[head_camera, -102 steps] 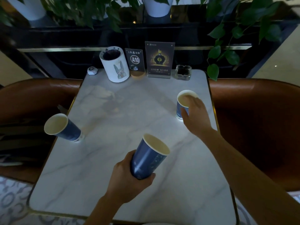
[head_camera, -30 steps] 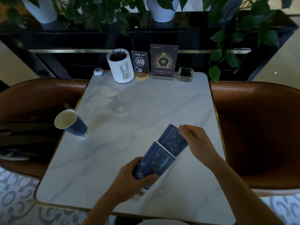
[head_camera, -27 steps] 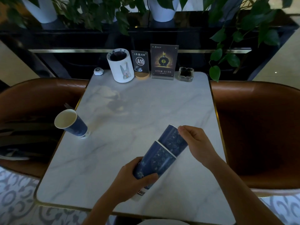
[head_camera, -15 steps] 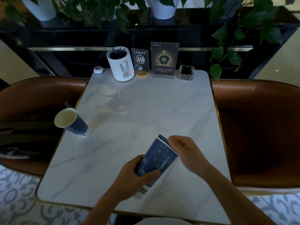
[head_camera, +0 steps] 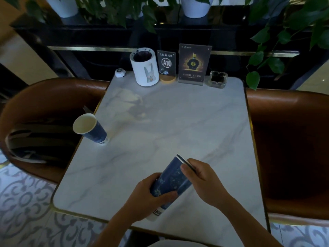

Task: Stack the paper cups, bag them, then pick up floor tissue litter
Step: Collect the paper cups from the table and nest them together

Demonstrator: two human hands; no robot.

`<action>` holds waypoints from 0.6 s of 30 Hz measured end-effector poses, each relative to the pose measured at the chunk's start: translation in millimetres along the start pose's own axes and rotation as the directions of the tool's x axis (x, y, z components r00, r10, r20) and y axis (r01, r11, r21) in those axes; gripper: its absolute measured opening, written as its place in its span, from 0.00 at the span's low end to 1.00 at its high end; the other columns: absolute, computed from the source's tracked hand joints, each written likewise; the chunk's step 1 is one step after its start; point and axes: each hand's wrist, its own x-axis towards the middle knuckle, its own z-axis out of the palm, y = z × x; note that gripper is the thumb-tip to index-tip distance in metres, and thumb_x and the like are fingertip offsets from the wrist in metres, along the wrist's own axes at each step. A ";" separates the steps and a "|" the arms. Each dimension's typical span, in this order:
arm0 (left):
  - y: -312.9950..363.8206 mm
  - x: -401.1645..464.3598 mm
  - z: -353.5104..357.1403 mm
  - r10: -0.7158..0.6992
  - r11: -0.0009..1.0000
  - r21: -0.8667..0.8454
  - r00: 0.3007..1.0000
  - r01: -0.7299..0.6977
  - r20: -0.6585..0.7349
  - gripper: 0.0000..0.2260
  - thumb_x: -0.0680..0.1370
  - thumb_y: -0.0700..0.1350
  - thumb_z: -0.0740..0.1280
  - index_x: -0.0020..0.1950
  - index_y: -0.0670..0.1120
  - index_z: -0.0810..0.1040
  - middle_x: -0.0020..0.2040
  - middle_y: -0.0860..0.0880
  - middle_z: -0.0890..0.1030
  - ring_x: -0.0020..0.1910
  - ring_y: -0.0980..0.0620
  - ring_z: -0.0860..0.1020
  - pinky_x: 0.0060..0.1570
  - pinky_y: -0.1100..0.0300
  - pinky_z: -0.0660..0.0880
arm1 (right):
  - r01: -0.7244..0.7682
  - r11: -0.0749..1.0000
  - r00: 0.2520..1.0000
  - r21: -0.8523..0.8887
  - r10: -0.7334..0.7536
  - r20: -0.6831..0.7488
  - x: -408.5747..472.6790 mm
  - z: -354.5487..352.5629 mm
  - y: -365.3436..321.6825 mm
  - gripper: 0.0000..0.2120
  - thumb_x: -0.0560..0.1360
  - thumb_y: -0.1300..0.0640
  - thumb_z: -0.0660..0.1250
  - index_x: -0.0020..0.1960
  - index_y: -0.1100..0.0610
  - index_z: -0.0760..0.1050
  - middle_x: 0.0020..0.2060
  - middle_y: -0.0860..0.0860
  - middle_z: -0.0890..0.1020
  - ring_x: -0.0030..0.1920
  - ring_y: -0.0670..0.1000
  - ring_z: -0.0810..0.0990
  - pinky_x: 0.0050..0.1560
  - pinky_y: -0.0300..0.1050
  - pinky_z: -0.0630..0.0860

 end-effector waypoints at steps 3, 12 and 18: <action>-3.7 -6.4 -5.5 -0.022 1.000 0.021 0.999 0.022 -0.029 0.22 0.63 0.67 0.74 0.52 0.61 0.77 0.44 0.69 0.83 0.39 0.63 0.83 0.33 0.71 0.75 | 0.005 0.999 1.000 0.036 -0.005 0.011 3.1 9.9 -0.7 0.17 0.80 0.54 0.62 0.34 0.58 0.66 0.27 0.46 0.68 0.28 0.44 0.65 0.29 0.38 0.63; -32.4 -27.5 -44.3 -0.130 0.991 -0.025 0.985 0.128 -0.117 0.24 0.60 0.71 0.74 0.50 0.63 0.74 0.39 0.64 0.83 0.39 0.69 0.81 0.31 0.76 0.72 | 0.095 0.995 0.987 0.022 -0.097 0.129 35.6 59.3 -22.2 0.20 0.78 0.45 0.61 0.38 0.60 0.71 0.31 0.59 0.74 0.30 0.50 0.70 0.30 0.45 0.67; -68.6 -43.9 -81.1 -0.211 0.966 -0.195 0.951 0.169 -0.225 0.26 0.59 0.66 0.80 0.51 0.61 0.76 0.42 0.62 0.85 0.35 0.57 0.85 0.35 0.61 0.82 | 0.147 0.989 0.955 0.008 -0.144 0.259 63.5 110.8 -52.2 0.15 0.76 0.43 0.61 0.41 0.54 0.75 0.33 0.56 0.78 0.35 0.58 0.76 0.33 0.51 0.70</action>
